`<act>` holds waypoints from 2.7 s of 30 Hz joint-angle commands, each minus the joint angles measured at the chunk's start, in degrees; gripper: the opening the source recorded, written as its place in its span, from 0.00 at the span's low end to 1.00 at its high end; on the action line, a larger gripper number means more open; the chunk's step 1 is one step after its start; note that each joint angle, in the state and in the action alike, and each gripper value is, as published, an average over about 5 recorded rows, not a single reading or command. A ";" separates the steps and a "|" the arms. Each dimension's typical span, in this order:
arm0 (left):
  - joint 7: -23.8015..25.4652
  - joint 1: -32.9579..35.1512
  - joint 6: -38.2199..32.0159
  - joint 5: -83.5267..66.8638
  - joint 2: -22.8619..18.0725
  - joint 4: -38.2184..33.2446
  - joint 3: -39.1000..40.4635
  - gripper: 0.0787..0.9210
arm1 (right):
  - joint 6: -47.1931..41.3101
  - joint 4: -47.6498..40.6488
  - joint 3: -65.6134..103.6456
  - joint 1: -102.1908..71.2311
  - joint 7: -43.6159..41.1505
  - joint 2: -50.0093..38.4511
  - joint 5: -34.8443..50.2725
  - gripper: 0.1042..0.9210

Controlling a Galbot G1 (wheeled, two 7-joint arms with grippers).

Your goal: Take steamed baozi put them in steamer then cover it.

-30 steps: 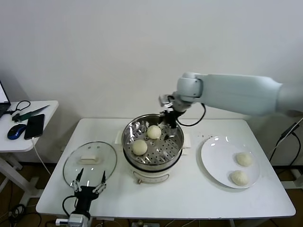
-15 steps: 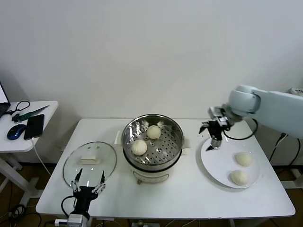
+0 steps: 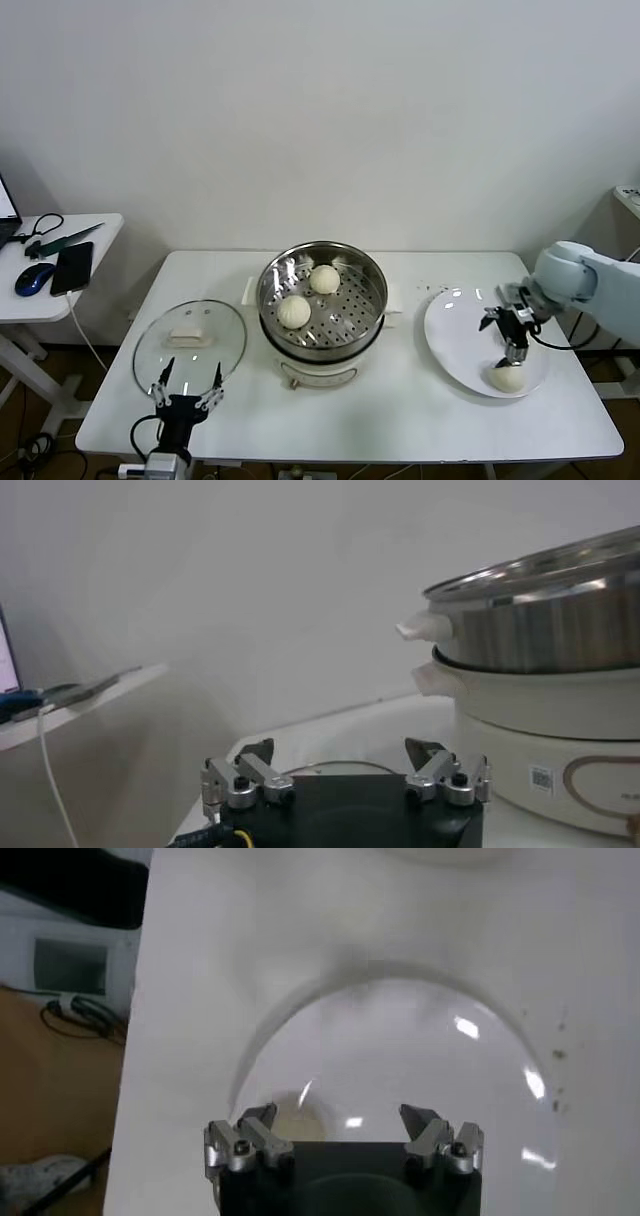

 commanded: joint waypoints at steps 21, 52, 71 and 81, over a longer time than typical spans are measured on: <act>-0.11 -0.22 0.07 1.12 -0.13 1.54 -0.01 0.88 | 1.01 -6.61 7.05 -10.57 -0.57 2.23 -4.76 0.83; -0.33 0.16 0.40 1.79 -0.10 0.99 0.52 0.88 | 37.62 -6.33 -13.41 33.53 -3.86 20.89 -11.61 0.72; -0.45 1.15 0.54 1.49 -0.55 0.68 1.02 0.88 | 45.53 -1.75 -4.98 26.30 -3.90 40.89 -16.81 0.72; -0.46 0.76 0.80 1.15 -0.33 0.98 0.74 0.88 | 44.44 3.22 -5.69 19.41 -4.19 42.04 -18.23 0.72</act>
